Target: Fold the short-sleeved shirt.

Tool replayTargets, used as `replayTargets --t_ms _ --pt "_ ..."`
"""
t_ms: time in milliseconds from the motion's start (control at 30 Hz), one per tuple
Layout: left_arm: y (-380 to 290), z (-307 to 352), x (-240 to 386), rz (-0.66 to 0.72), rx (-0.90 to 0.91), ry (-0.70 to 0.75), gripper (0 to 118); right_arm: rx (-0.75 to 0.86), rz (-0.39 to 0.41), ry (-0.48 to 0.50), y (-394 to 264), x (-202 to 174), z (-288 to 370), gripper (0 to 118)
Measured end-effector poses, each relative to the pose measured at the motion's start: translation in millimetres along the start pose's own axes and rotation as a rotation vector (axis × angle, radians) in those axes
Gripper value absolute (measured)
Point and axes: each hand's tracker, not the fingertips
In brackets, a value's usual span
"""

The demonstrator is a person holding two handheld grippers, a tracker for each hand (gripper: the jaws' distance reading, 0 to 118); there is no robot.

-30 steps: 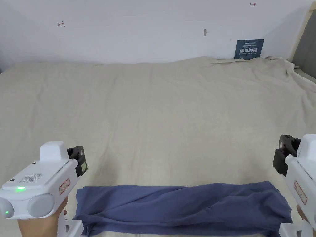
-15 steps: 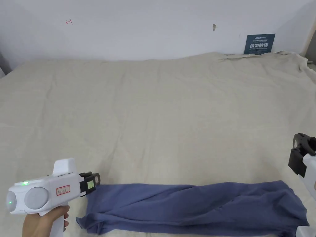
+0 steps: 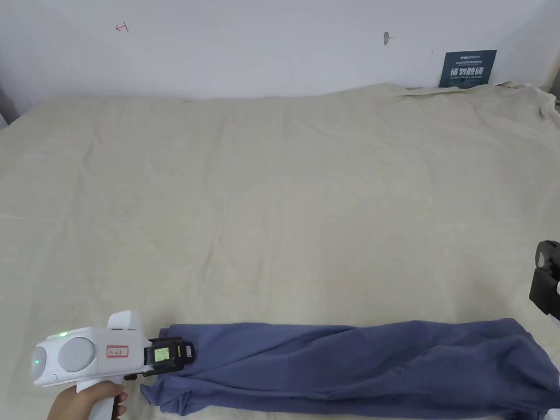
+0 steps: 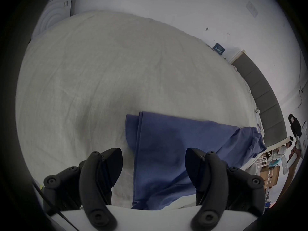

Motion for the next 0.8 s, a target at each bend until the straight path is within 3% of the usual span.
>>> replayTargets --t_ms 133,200,267,400,800 --pt "-4 -6 11 -0.061 -0.011 0.034 68 -0.015 -0.008 -0.002 -2 2 -2 0" --pt "-4 -5 14 -0.072 -0.013 0.044 45 -0.019 -0.008 -0.005 -3 3 -2 0" --pt "-5 -3 18 -0.101 0.001 0.022 42 -0.024 -0.012 -0.002 -3 5 -3 0" --pt "-5 -9 26 -0.092 -0.011 -0.004 13 -0.025 -0.018 -0.006 -3 7 -2 0" --pt "28 58 19 -0.065 0.071 0.023 7 -0.016 -0.022 0.011 2 7 -4 0"
